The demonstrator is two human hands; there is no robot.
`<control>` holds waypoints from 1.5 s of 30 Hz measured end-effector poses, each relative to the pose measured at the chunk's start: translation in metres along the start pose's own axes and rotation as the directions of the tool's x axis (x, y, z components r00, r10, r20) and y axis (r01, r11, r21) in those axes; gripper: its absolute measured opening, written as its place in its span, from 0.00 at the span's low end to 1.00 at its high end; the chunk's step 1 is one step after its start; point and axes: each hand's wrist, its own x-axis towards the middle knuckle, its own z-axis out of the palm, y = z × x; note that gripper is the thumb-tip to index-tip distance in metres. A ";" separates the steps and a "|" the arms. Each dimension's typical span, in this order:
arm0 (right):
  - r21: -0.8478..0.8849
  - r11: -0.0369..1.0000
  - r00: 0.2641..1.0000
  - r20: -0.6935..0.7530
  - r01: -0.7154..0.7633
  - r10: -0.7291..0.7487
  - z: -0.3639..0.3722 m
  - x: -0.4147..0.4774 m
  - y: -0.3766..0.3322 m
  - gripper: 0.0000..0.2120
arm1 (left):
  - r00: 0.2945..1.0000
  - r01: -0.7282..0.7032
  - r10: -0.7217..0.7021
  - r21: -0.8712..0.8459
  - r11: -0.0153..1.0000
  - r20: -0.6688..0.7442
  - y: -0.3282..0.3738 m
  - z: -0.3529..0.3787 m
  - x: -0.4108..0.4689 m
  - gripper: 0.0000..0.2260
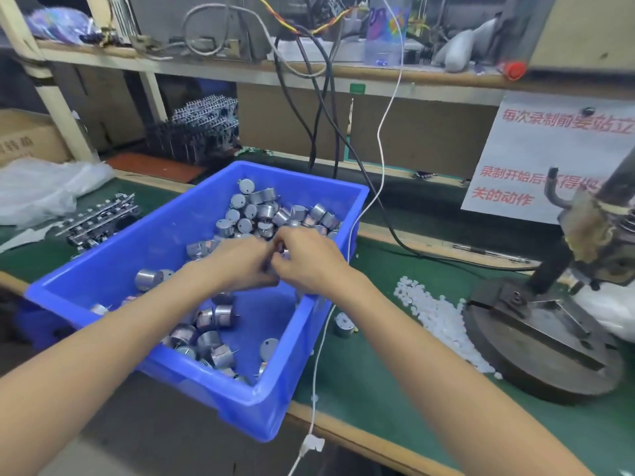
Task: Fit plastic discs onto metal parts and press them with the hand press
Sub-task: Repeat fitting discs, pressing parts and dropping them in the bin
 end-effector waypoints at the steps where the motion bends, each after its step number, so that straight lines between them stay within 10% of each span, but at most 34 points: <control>1: 0.028 0.999 0.999 -0.029 -0.029 0.030 -0.001 -0.001 0.000 0.11 | 0.995 0.025 -0.027 -0.022 0.999 -0.097 0.008 -0.009 -0.001 0.12; 9: 0.778 0.628 0.976 -0.117 -0.023 0.182 -0.055 -0.051 0.048 0.07 | 0.919 0.042 -0.037 0.003 0.999 -0.392 0.113 -0.063 -0.013 0.19; 19: 0.672 0.629 0.815 -0.066 -0.390 0.576 -0.008 -0.207 0.157 0.06 | 0.992 -0.028 0.073 -0.387 0.922 0.103 0.212 0.050 0.008 0.16; 35: 0.835 0.500 0.766 -0.162 -0.229 0.622 0.023 -0.229 0.171 0.08 | 0.948 -0.308 0.128 -0.753 0.582 -0.290 0.228 0.117 -0.001 0.04; 45: 0.748 0.605 0.778 -0.197 -0.274 0.596 0.032 -0.231 0.171 0.09 | 0.944 -0.296 0.068 -0.737 0.608 -0.323 0.232 0.122 -0.006 0.03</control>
